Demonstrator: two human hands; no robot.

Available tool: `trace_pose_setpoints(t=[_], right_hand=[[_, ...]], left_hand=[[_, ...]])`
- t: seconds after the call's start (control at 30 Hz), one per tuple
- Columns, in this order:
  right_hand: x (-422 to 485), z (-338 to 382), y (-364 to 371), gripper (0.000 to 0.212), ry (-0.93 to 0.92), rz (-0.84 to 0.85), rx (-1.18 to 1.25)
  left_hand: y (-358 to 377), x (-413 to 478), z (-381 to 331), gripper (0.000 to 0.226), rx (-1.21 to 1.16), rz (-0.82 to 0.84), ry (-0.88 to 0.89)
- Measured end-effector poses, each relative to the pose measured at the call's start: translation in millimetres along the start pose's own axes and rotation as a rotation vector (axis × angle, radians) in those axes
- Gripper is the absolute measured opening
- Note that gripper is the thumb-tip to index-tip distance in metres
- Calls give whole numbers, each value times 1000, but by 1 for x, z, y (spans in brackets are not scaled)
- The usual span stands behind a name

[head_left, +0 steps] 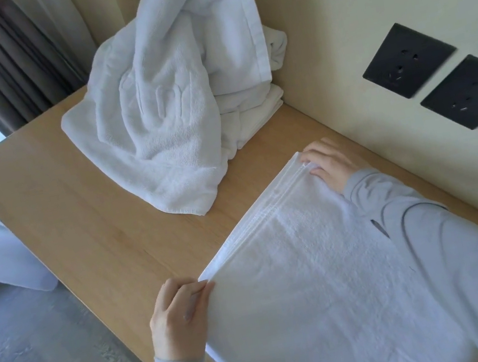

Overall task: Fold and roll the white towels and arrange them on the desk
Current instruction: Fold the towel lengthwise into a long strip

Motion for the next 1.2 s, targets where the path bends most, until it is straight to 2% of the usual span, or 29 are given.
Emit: trace_pose_setpoints(t=[0.1,0.23,0.4,0.53,0.67,0.87,0.97,1.03,1.07,1.13,1.17,1.2], right_hand=[[0,9,4,27,-190,32,-179],[2,11,10,23,-279,131,-235],[13,-14,12,3,-47,237,-261],[27,-11,26,7,27,364,-304],[35,-13,38,11,108,431,-357],[35,-19,33,14,224,348,-352],[30,-21,23,26,293,266,-327],[22,-15,9,35,323,150,-340],[14,-5,-1,36,310,45,-365],[-9,37,-12,38,207,-190,-283],[-26,67,-9,42,101,-259,-178],[-43,99,3,42,-33,-248,-82]], left_hand=[[4,0,-15,12,74,55,146],[15,1,2,24,100,254,-40],[20,3,20,24,91,419,-154],[16,2,32,28,-13,455,-247],[16,4,33,25,6,416,-235],[17,0,42,22,14,403,-263],[14,0,40,19,23,383,-294],[8,-1,28,7,99,317,-266],[6,-1,15,6,179,264,-213],[17,-10,-25,28,304,218,-49],[31,-17,-48,36,327,260,42],[48,-28,-67,43,343,344,122]])
Point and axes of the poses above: each hand's wrist, its own x-axis towards the middle knuckle, its own y-axis out of the palm, z = x × y, the point moved 10 cm from there along x, towards the middle knuckle, and after that the axes turned 6 degrees about -z, right-handed, at the moved point
